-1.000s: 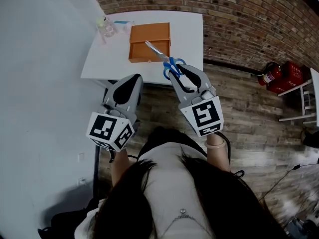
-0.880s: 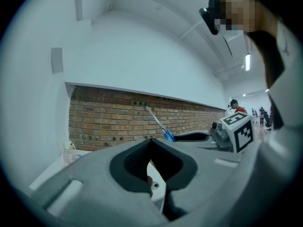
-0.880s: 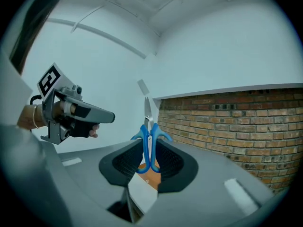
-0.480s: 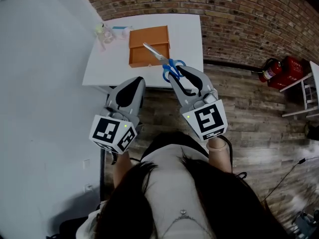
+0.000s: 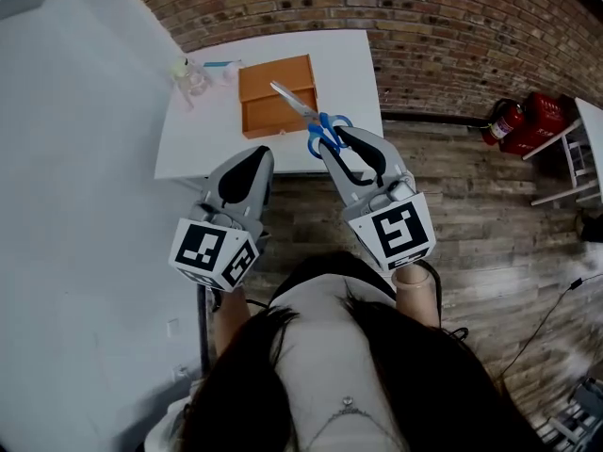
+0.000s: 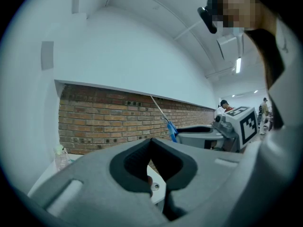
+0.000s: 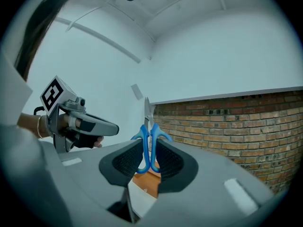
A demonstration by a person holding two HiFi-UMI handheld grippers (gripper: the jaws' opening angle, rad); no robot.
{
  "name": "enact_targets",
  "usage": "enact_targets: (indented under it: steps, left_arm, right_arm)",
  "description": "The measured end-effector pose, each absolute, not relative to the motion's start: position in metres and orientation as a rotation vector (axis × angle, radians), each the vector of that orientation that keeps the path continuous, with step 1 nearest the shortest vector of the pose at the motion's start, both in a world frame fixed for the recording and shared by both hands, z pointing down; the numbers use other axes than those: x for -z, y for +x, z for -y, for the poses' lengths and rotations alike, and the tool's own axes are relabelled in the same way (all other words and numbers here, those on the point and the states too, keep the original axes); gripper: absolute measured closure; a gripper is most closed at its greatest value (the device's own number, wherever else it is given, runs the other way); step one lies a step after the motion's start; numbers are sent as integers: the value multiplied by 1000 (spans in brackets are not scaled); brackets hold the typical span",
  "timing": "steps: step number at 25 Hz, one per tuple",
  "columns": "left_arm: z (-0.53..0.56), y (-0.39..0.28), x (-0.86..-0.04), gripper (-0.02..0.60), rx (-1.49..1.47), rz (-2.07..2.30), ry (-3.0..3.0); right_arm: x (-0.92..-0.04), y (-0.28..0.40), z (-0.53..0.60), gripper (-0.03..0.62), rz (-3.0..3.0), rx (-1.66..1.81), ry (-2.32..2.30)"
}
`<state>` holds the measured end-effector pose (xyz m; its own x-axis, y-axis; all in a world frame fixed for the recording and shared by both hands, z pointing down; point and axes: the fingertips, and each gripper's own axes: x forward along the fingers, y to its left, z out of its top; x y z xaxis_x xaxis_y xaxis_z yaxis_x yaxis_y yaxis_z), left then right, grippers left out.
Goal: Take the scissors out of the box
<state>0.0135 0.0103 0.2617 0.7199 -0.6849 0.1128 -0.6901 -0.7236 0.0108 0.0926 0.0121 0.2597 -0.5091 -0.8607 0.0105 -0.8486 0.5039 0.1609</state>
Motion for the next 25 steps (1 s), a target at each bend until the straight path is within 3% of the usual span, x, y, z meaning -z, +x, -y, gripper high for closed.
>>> enact_targets:
  steps: [25]
  left_arm:
    - [4,25,-262,581,-145,876,2969]
  right_arm:
    - [-253,102,-16,497,2544,151,1747]
